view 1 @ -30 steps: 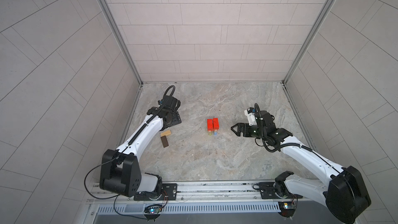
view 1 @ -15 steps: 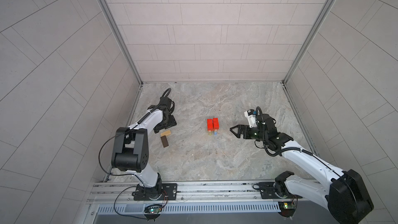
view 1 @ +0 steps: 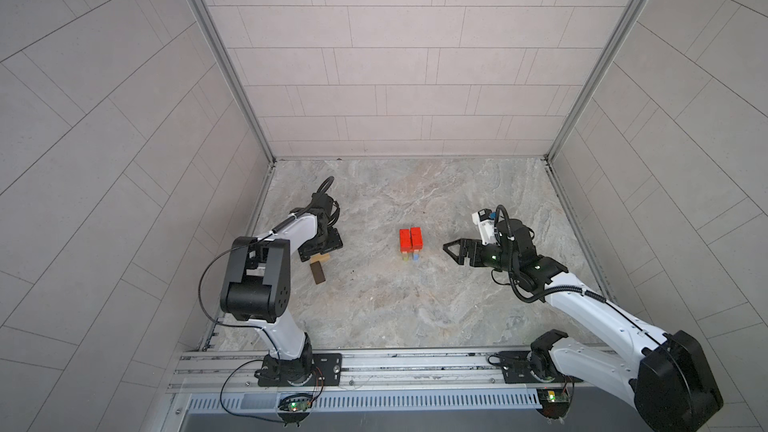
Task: Build the wood block tower
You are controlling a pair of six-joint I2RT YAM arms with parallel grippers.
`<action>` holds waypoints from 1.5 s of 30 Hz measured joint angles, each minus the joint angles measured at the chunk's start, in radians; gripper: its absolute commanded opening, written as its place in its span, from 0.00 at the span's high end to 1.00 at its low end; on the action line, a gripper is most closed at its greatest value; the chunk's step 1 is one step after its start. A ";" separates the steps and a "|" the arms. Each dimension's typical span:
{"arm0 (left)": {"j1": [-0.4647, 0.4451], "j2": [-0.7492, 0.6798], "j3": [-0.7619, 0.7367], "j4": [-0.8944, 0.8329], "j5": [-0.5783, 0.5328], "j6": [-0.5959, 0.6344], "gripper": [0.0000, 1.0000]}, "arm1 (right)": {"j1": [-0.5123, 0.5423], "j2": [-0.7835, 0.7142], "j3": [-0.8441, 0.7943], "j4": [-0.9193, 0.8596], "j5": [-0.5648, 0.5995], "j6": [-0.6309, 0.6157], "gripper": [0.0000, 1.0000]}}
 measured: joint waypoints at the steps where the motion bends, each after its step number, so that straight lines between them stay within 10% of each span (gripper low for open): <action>1: 0.000 0.001 0.000 0.001 -0.003 0.001 0.15 | 0.000 0.000 0.000 0.000 0.000 0.000 0.01; 21: 0.002 0.003 -0.021 0.030 -0.026 0.000 0.33 | 0.000 0.000 -0.002 0.001 0.000 0.000 0.01; 39: 0.003 -0.043 -0.071 0.023 0.012 -0.035 0.19 | 0.000 0.001 -0.002 0.001 0.000 0.000 0.01; 45: 0.003 -0.046 -0.068 0.017 0.016 -0.041 0.34 | 0.000 0.002 -0.002 0.001 0.000 0.000 0.01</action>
